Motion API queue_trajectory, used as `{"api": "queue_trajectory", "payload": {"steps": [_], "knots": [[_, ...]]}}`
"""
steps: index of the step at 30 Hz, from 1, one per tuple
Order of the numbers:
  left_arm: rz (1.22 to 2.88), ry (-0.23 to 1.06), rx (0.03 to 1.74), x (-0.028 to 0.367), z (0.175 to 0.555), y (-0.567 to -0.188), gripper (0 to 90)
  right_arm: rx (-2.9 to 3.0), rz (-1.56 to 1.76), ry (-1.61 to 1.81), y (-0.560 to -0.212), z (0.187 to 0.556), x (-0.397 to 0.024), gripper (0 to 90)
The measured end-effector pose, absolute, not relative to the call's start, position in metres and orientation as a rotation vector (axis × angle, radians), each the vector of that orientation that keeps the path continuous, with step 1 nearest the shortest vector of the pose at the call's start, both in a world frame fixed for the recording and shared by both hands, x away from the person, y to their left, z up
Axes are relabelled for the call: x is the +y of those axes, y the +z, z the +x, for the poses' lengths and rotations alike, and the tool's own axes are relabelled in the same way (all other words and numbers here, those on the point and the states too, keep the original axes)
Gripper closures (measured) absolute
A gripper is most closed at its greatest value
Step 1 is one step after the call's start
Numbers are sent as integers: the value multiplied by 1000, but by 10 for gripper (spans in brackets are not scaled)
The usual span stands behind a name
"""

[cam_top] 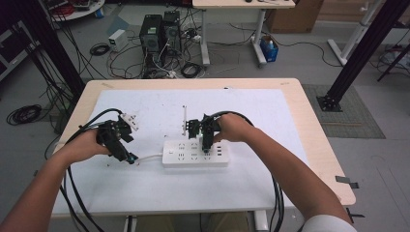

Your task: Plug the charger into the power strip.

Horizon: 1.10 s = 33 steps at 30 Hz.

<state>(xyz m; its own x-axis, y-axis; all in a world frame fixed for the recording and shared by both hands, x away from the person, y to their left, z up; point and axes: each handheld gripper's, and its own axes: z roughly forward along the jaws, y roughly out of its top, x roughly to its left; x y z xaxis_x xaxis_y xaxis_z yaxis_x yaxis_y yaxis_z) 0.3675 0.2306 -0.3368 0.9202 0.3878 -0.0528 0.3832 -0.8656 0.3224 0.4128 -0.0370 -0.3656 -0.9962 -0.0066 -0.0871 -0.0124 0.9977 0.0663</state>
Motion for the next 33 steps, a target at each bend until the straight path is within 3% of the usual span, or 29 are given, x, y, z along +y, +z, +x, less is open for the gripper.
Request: {"api": "queue_trajectory", "payload": {"steps": [30,32,33], "knots": [[2738,44,576,234,369,-333,204,3042,-42,140,-368,411,-41,616],[2741,48,573,233,368,-333,204,3047,-12,154,-367,412,-41,414],[2741,49,570,233,367,-332,204,3047,21,180,-365,414,-41,389]]}}
